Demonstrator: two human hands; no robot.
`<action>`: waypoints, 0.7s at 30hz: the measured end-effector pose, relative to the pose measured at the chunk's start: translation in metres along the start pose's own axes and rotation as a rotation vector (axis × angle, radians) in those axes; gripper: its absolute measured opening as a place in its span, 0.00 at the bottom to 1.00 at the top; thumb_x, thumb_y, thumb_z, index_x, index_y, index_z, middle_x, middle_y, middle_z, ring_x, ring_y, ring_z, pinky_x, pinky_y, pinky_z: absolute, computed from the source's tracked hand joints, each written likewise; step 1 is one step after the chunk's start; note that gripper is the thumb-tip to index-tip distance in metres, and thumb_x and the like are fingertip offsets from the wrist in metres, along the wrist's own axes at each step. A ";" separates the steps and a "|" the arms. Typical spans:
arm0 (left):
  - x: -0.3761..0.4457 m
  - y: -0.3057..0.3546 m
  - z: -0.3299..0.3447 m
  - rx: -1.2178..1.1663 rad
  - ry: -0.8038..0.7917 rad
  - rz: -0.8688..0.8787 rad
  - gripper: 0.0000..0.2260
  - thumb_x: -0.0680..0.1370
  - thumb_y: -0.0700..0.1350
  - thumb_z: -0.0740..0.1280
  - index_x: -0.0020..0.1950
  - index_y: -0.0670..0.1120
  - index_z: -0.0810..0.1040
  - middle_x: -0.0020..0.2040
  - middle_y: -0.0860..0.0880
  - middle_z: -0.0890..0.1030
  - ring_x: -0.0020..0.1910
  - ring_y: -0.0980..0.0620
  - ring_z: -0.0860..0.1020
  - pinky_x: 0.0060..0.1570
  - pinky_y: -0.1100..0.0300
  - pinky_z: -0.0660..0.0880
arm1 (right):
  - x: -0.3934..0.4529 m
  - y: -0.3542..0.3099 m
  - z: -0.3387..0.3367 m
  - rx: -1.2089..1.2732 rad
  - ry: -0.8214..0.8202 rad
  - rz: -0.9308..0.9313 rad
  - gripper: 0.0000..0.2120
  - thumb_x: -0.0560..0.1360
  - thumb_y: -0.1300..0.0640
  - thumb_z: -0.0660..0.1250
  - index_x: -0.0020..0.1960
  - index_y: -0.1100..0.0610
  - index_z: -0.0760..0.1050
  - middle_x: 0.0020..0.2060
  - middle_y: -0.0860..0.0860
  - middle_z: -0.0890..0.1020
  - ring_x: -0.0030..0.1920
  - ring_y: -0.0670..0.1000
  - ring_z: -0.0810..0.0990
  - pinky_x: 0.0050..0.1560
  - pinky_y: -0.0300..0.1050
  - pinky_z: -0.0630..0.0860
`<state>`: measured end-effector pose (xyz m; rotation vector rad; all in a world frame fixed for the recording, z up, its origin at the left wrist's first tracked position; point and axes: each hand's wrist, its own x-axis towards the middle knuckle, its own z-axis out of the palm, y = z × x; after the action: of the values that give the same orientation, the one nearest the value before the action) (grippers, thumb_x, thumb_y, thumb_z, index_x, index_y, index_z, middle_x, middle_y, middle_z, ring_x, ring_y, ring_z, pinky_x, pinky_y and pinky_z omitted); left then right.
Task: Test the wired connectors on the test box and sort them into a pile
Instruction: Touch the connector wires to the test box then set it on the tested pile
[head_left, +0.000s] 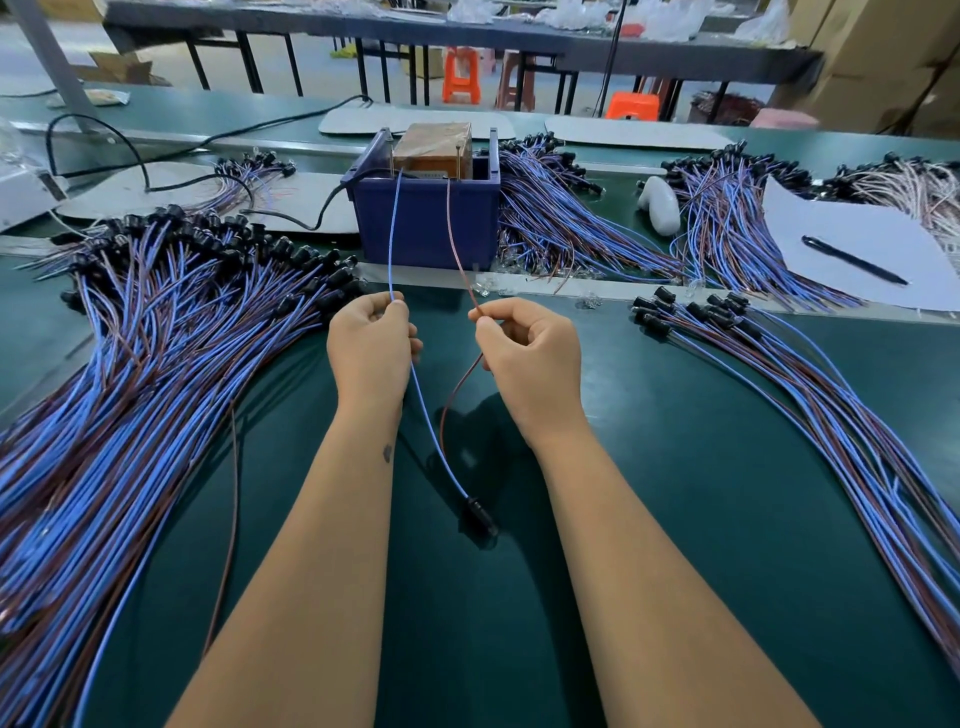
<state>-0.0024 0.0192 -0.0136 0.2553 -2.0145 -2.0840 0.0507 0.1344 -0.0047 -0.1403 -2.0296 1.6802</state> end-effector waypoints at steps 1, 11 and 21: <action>0.000 0.000 0.000 -0.002 0.002 -0.001 0.06 0.81 0.40 0.62 0.53 0.44 0.79 0.33 0.50 0.75 0.22 0.61 0.72 0.26 0.68 0.71 | 0.000 0.000 0.000 -0.003 -0.001 -0.001 0.11 0.73 0.64 0.66 0.39 0.50 0.80 0.31 0.64 0.77 0.30 0.53 0.71 0.33 0.49 0.72; 0.001 0.000 -0.002 -0.052 0.005 -0.029 0.08 0.81 0.41 0.62 0.45 0.47 0.78 0.31 0.50 0.75 0.23 0.58 0.73 0.26 0.66 0.72 | 0.005 0.005 0.001 -0.033 0.000 0.013 0.07 0.76 0.62 0.66 0.43 0.52 0.81 0.30 0.58 0.79 0.33 0.54 0.76 0.39 0.54 0.78; 0.003 0.000 -0.003 -0.061 0.049 -0.027 0.07 0.82 0.42 0.61 0.48 0.45 0.78 0.33 0.49 0.75 0.23 0.59 0.73 0.27 0.67 0.72 | 0.008 0.010 0.001 -0.052 -0.039 0.022 0.07 0.76 0.61 0.66 0.44 0.52 0.82 0.30 0.59 0.80 0.30 0.48 0.76 0.38 0.51 0.78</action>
<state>-0.0045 0.0157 -0.0134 0.3214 -1.9262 -2.1301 0.0413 0.1387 -0.0117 -0.1493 -2.1089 1.6561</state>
